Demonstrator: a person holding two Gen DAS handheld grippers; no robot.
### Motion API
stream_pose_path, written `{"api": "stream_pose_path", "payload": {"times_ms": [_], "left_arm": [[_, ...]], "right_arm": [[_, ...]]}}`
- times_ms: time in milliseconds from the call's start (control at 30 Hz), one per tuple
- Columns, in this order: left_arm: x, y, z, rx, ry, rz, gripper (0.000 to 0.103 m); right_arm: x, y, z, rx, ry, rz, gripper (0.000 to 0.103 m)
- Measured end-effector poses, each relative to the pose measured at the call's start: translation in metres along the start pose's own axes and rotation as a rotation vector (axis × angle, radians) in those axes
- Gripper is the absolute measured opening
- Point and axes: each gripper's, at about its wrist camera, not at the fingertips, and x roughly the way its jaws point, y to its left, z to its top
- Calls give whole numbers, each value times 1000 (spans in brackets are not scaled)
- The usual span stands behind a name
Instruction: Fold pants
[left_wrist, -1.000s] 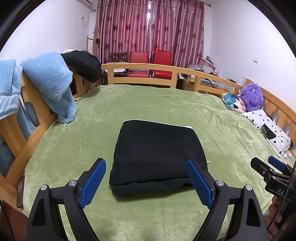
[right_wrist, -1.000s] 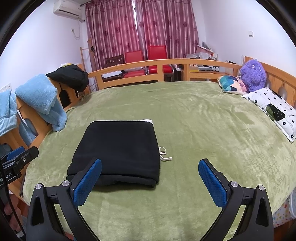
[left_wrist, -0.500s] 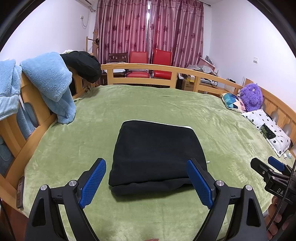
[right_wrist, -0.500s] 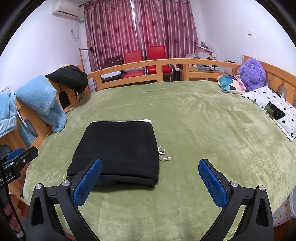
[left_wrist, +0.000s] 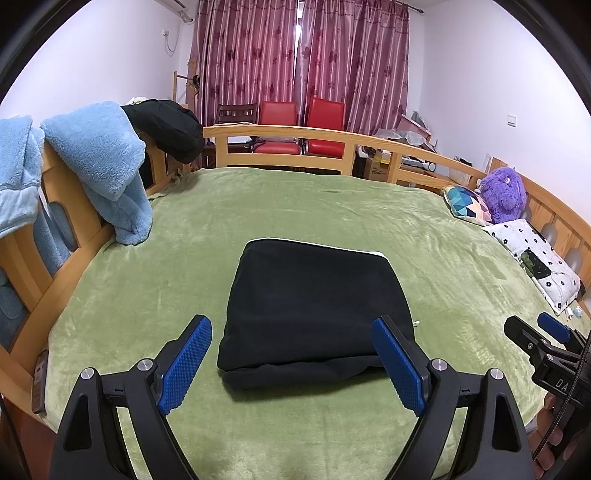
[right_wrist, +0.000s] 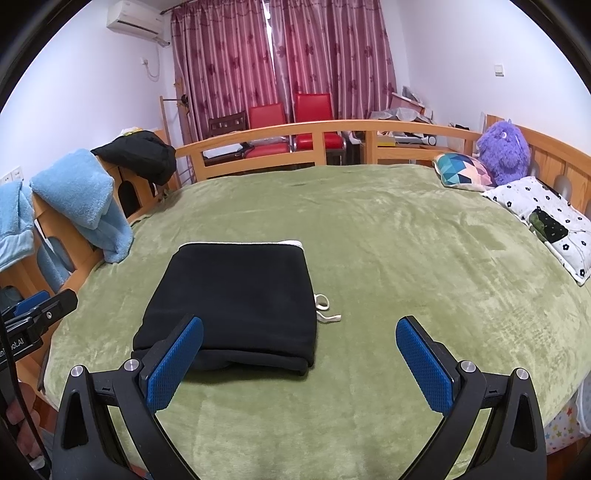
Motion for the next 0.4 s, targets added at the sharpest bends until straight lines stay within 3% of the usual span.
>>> {"api": "stream_pose_path", "payload": {"times_ms": [267, 400], "left_arm": [[-1, -3, 0, -2, -2, -8, 89], [0, -6, 0, -6, -2, -12, 89]], "right_arm": [[2, 0, 4, -1, -8, 20, 102], [5, -2, 9, 2, -9, 72, 102]]}}
